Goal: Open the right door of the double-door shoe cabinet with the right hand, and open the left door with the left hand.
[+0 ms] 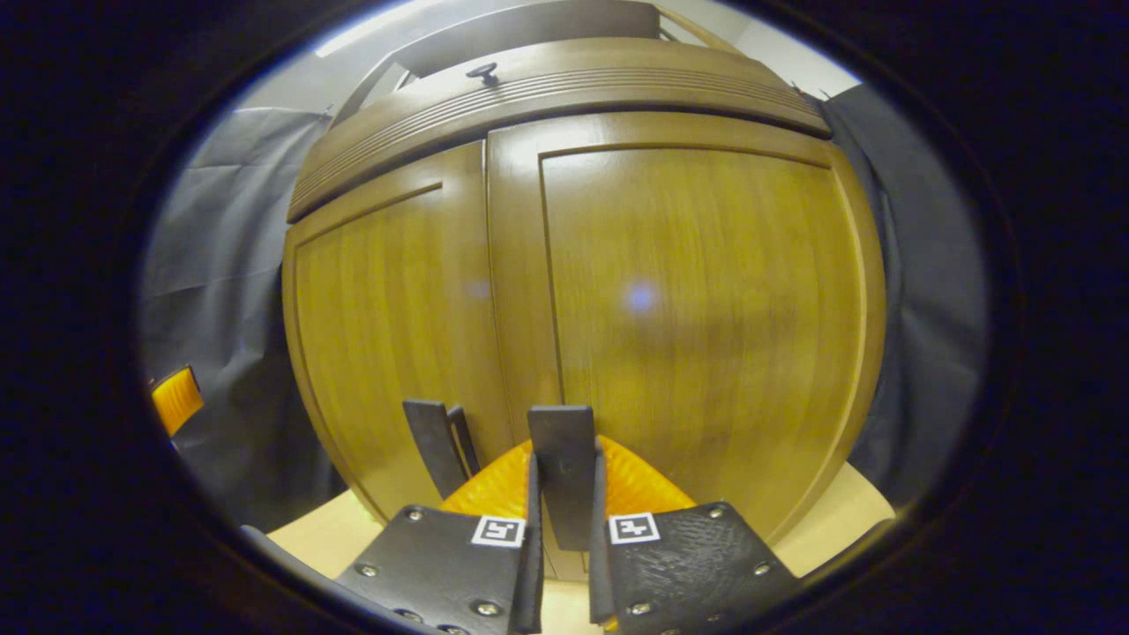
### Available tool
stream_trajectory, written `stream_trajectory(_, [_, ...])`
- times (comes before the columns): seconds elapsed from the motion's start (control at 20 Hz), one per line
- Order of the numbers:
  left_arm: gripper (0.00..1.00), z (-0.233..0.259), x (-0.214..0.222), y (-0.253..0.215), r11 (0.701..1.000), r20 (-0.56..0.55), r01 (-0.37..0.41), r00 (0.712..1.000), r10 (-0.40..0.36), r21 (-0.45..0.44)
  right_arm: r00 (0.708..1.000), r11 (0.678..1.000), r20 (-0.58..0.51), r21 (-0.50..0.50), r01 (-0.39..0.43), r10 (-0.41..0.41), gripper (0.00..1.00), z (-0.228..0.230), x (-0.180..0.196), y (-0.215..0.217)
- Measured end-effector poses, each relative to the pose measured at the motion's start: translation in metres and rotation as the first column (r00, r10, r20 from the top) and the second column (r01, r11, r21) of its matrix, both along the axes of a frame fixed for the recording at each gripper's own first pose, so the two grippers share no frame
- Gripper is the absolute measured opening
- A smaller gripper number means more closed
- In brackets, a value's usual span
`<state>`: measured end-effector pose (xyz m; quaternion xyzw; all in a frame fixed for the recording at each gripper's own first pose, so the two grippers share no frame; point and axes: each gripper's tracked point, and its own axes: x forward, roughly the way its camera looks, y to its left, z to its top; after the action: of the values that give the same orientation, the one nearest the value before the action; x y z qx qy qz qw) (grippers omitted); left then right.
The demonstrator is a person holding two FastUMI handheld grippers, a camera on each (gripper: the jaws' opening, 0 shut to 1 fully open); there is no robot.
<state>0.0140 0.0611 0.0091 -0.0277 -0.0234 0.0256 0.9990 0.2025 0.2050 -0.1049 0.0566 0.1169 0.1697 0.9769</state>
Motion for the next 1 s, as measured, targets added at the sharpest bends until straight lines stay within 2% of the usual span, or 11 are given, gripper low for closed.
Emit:
stream_trajectory(0.05, [0.95, 0.001, -0.001, -0.003, 1.000, 0.001, 0.006, 1.000, -0.006, -0.001, 1.000, 1.000, 0.001, -0.007, -0.015, 0.015, 0.22, 0.001, -0.006, -0.002])
stream_trajectory(0.35, [0.97, 0.005, -0.006, -0.015, 0.999, 0.016, 0.033, 0.999, -0.033, 0.002, 0.995, 0.995, -0.022, 0.024, -0.095, 0.095, 0.21, 0.002, -0.043, -0.019])
stream_trajectory(0.45, [0.94, 0.005, -0.007, -0.016, 0.999, 0.020, 0.037, 0.999, -0.037, 0.001, 0.994, 0.994, -0.022, 0.022, -0.107, 0.108, 0.21, 0.005, -0.054, -0.026])
stream_trajectory(1.0, [0.94, -0.002, -0.001, -0.027, 0.998, 0.003, 0.055, 0.998, -0.055, 0.007, 0.988, 0.988, -0.021, 0.023, -0.154, 0.154, 0.20, 0.012, -0.101, -0.068])
